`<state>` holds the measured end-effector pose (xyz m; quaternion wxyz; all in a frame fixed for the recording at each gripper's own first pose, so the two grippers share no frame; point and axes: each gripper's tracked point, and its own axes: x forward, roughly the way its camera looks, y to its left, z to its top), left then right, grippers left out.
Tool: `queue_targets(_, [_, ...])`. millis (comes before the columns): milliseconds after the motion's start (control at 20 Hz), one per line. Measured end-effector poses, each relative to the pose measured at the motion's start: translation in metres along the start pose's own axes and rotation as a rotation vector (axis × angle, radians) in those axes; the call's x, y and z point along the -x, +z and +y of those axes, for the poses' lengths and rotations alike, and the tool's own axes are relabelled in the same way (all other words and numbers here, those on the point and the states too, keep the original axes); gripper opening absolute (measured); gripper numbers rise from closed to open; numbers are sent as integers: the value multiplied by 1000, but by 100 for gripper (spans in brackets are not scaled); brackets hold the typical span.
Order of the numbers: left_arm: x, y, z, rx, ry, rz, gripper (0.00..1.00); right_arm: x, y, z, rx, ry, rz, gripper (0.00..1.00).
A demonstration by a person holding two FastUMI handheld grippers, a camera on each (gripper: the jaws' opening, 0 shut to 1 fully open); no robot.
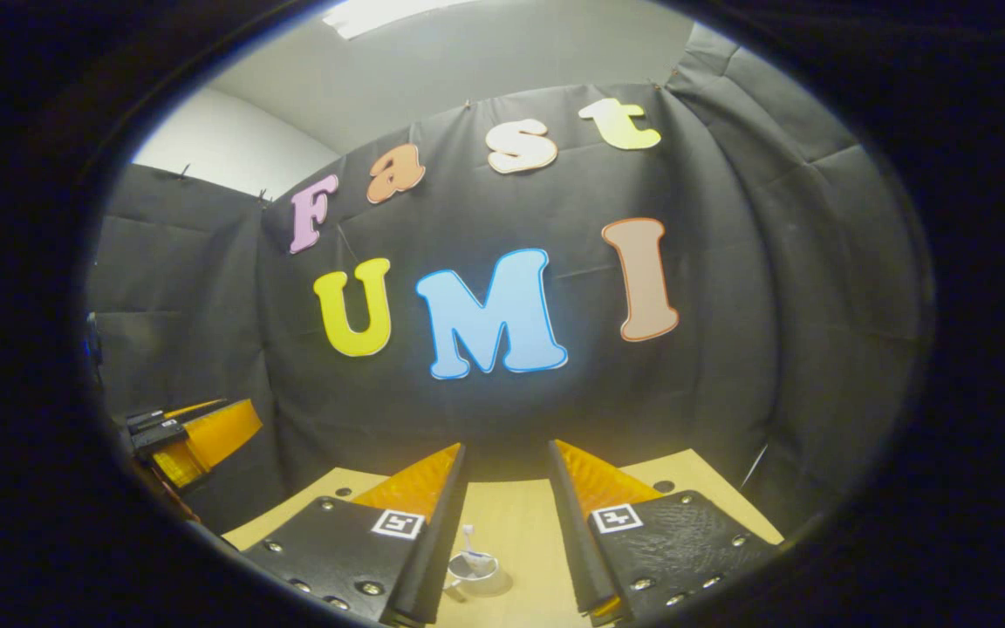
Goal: Put the toothbrush and toothpaste on the desktop into the cup, then pick up the cup and place it on the coaster on the desktop.
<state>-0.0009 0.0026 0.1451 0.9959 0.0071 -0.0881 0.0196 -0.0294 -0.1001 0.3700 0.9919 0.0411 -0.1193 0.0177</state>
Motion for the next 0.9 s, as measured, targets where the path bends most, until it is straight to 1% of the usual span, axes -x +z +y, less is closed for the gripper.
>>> queue_targets(50, [3,1,2,-7,25,-17,63,2,3,-2,7,-12,-13,55])
queue_targets(100, [6,3,2,-11,37,-33,65,5,3,-2,8,-21,-20,55])
queue_targets(150, [12,2,-2,-11,36,-40,68,8,3,-2,3,-22,-20,55])
queue_targets(200, [15,-3,-9,-10,31,-36,70,17,-1,-3,-1,-19,-17,51])
queue_targets(250, [15,-5,-14,-9,30,-33,73,22,-2,-4,1,-17,-15,55])
queue_targets(300, [14,-7,-19,-8,27,-31,75,25,-3,-6,10,-15,-17,55])
queue_targets(350, [13,-8,-28,-7,11,-27,83,25,-2,-9,20,-18,-23,55])
queue_targets(400, [13,-11,-34,-13,4,-24,91,27,0,-7,21,-11,-29,53])
queue_targets(450, [13,-12,-38,-22,-1,-24,99,30,4,-4,17,1,-33,58])
queue_targets(500, [14,-12,-42,-32,-5,-25,99,27,0,-3,17,1,-30,78])
queue_targets(550, [15,-12,-47,-41,-12,-28,99,26,-1,-6,19,-4,-29,87])
queue_targets(700, [20,-18,-52,-51,-17,-16,99,30,-2,-4,16,1,-29,88])
queue_targets(800, [23,-18,-49,-52,-3,-17,100,35,1,-2,28,8,-44,88])
queue_targets(850, [25,-18,-50,-54,-2,-23,93,37,3,0,37,10,-56,88])
queue_targets(900, [26,-16,-51,-57,-6,-29,100,39,5,2,47,13,-66,88])
